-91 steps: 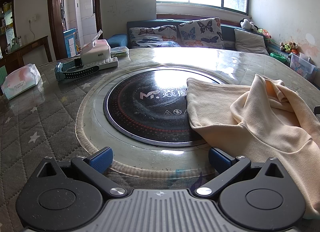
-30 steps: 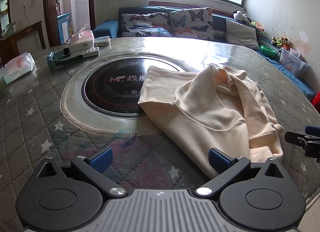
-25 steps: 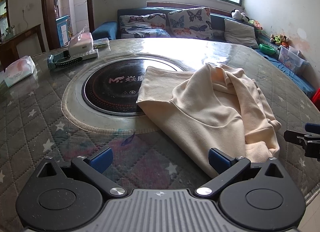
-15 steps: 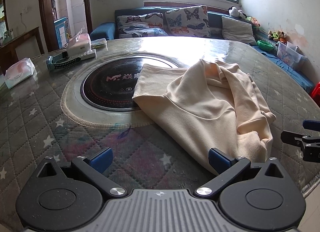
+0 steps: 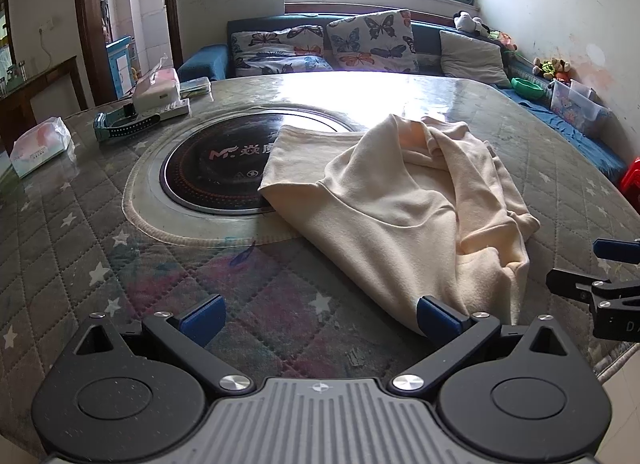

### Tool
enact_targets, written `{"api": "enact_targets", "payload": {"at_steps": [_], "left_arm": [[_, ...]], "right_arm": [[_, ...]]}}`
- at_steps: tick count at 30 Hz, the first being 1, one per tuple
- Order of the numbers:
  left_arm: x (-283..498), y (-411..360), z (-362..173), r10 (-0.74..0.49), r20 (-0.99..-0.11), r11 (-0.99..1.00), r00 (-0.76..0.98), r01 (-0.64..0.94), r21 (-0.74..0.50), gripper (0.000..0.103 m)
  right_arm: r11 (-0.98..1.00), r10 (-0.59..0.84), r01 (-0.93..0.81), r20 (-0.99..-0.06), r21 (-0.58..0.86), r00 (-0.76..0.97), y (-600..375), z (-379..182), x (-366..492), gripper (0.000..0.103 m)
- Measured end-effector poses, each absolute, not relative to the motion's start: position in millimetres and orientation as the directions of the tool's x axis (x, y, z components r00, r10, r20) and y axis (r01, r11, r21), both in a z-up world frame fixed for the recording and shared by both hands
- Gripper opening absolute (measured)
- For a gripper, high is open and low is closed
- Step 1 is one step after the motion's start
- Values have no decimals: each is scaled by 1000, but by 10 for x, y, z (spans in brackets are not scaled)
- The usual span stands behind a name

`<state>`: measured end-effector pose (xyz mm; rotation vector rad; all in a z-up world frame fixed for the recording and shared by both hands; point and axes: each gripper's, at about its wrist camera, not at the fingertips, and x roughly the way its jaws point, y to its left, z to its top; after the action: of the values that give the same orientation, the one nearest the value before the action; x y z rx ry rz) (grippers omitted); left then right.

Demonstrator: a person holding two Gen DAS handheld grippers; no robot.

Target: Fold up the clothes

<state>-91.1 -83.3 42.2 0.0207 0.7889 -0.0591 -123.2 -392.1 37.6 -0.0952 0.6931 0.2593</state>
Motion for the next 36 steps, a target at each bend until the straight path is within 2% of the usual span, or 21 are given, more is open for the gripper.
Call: {"api": "enact_targets", "payload": {"at_steps": [36], "left_arm": [[-787,-978,418,-53,-725,994,687,109,31,103]], "right_arm": [[947,226,-320,-648,-28,727,-3750,417,-1163,86]]}}
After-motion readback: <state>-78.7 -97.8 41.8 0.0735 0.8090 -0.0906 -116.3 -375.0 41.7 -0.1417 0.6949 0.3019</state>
